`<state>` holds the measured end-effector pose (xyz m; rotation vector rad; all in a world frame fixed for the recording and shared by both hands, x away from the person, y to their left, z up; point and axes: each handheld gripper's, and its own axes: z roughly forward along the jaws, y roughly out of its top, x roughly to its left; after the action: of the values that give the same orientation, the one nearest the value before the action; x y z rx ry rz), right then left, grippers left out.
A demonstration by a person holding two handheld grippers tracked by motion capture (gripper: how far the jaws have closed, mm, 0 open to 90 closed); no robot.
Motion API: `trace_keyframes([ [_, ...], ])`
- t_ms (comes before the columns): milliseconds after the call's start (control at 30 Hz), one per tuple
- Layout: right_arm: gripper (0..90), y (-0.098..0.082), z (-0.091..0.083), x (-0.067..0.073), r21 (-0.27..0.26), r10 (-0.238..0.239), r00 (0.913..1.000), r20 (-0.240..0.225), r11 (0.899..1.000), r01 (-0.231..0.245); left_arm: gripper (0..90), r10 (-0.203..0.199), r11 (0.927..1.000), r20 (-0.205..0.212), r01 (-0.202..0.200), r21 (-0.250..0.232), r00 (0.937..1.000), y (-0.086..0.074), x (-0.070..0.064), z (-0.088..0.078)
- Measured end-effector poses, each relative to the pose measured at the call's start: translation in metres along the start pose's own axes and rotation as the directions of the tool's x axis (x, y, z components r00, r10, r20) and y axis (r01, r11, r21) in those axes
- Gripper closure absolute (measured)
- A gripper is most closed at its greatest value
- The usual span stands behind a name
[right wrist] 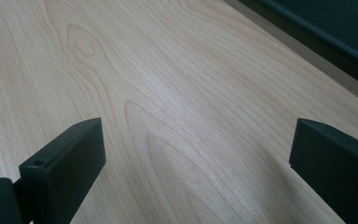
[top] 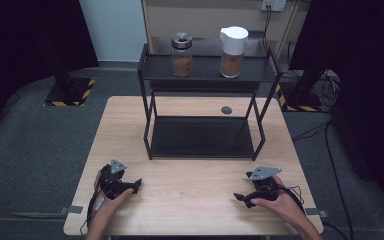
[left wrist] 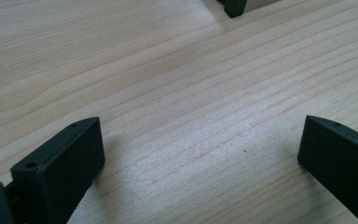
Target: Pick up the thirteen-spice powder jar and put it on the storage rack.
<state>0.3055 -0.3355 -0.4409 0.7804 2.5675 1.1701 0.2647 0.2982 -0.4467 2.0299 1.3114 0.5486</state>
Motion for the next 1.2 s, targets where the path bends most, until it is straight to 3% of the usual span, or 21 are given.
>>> trace_keyframes([
  [433, 3.8, -0.003, 0.007, 0.004, 0.016, -0.024, 0.9995, -0.019, 1.000, 0.024, 0.0, 0.000, 1.0000, 0.000, 0.000, 0.000, 1.0000, 0.000, 0.000, 0.000],
  [600, 2.3, 0.002, 0.010, 0.008, 0.045, -0.036, 0.9993, -0.011, 0.998, 0.036, 0.0, 0.000, 1.0000, -0.001, 0.000, 0.000, 1.0000, 0.000, 0.000, 0.000],
  [1200, 1.9, 0.003, 0.009, 0.011, 0.049, -0.027, 0.9996, 0.003, 0.998, 0.027, 0.0, 0.000, 1.0000, 0.000, 0.000, 0.000, 1.0000, 0.000, 0.000, 0.000],
])
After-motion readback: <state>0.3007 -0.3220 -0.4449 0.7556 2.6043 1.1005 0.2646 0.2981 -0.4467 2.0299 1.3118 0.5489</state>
